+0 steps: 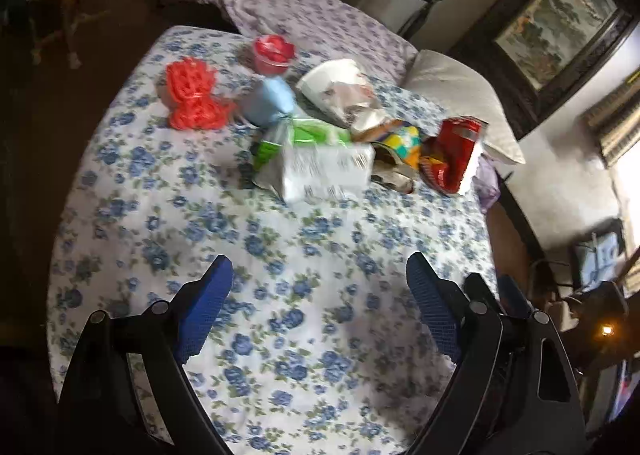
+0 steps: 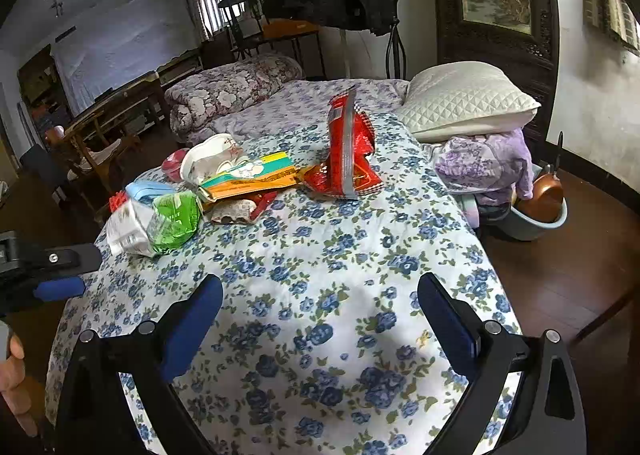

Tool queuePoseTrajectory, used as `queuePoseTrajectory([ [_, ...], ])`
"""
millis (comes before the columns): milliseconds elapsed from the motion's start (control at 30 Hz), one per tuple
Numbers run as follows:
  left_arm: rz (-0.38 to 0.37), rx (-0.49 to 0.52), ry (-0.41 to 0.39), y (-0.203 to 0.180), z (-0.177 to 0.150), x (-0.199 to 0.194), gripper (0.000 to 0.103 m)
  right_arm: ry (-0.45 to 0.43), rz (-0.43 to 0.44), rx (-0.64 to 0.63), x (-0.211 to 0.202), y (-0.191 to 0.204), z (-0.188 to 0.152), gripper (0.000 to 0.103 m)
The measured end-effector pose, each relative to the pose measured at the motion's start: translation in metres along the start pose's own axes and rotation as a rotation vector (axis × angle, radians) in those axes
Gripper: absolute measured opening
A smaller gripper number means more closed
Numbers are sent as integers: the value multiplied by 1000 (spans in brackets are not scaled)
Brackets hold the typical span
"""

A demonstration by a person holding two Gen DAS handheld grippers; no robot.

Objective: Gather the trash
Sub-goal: 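Lower the left tool onto the green tea wrapper and close it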

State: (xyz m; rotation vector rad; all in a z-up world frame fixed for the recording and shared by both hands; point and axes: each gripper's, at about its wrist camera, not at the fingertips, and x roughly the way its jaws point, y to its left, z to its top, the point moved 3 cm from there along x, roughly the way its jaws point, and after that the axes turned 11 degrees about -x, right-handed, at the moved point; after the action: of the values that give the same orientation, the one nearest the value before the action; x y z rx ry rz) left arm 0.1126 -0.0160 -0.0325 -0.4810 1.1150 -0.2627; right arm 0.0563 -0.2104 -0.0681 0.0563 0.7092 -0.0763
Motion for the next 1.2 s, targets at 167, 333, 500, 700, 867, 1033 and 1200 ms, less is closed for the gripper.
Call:
queuePoseTrajectory([
  [167,-153,16,64,-15,-2,-2,86,-48,106,11,-11,2,4,96],
  [333,-197,49,68,-25,-5,-2,86,-85,356,-86,-27,34,6,96],
  [500,-101,56,-8,-25,1,0,86,-91,309,-171,-28,48,6,96],
  [700,-121,19,-20,-39,35,-1,86,-12,208,56,-2,3,4,96],
  [867,26,95,-107,-65,62,13,96,-1,186,68,5,-6,2,96],
  [1033,118,95,-128,-55,73,31,96,11,184,74,12,-9,2,96],
  [1200,181,30,-82,-28,70,48,96,18,205,73,11,-5,3,96],
])
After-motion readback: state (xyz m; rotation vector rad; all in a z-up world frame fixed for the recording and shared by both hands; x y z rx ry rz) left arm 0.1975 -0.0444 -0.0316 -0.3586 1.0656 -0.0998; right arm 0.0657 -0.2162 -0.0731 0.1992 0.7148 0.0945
